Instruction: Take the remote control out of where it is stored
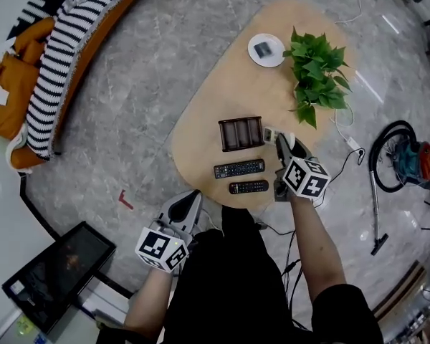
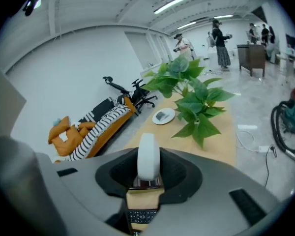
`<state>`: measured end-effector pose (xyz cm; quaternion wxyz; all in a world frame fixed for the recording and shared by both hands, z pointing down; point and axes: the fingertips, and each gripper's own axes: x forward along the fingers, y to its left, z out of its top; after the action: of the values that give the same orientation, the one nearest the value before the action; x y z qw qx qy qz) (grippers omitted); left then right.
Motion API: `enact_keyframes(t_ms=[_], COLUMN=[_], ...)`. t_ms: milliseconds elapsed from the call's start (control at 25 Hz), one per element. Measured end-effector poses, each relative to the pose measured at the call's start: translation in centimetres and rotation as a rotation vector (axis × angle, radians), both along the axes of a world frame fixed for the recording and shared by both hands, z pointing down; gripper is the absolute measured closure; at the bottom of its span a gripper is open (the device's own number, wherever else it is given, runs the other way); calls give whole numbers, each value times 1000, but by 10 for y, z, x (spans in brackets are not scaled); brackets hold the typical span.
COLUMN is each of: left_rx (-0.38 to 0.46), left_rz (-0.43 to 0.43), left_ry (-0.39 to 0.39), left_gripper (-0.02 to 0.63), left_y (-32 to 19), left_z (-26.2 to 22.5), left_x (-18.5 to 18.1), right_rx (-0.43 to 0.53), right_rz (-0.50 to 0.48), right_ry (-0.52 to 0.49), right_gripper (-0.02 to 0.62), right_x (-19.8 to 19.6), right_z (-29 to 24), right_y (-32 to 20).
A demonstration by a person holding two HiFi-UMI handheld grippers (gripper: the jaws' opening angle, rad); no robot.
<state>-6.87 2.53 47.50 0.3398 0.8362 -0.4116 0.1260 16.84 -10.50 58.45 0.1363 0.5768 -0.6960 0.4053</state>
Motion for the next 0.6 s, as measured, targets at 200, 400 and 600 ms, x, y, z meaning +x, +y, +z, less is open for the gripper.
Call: enact_keyframes(t_ms=[200, 400, 600], left_rx=[-2, -24, -65], left_rz=[47, 73, 91], left_ry=[-9, -16, -37], left_gripper=[598, 598, 598], left_y=[-5, -6, -1], left_z=[-1, 6, 19], left_x=[14, 23, 26], right_rx=[-84, -172, -252], right_rz=[273, 402, 585], right_ry=[-168, -225, -366], right_gripper=[479, 479, 479], right_x=[55, 85, 94], right_z=[14, 52, 95], right_y=[14, 31, 47])
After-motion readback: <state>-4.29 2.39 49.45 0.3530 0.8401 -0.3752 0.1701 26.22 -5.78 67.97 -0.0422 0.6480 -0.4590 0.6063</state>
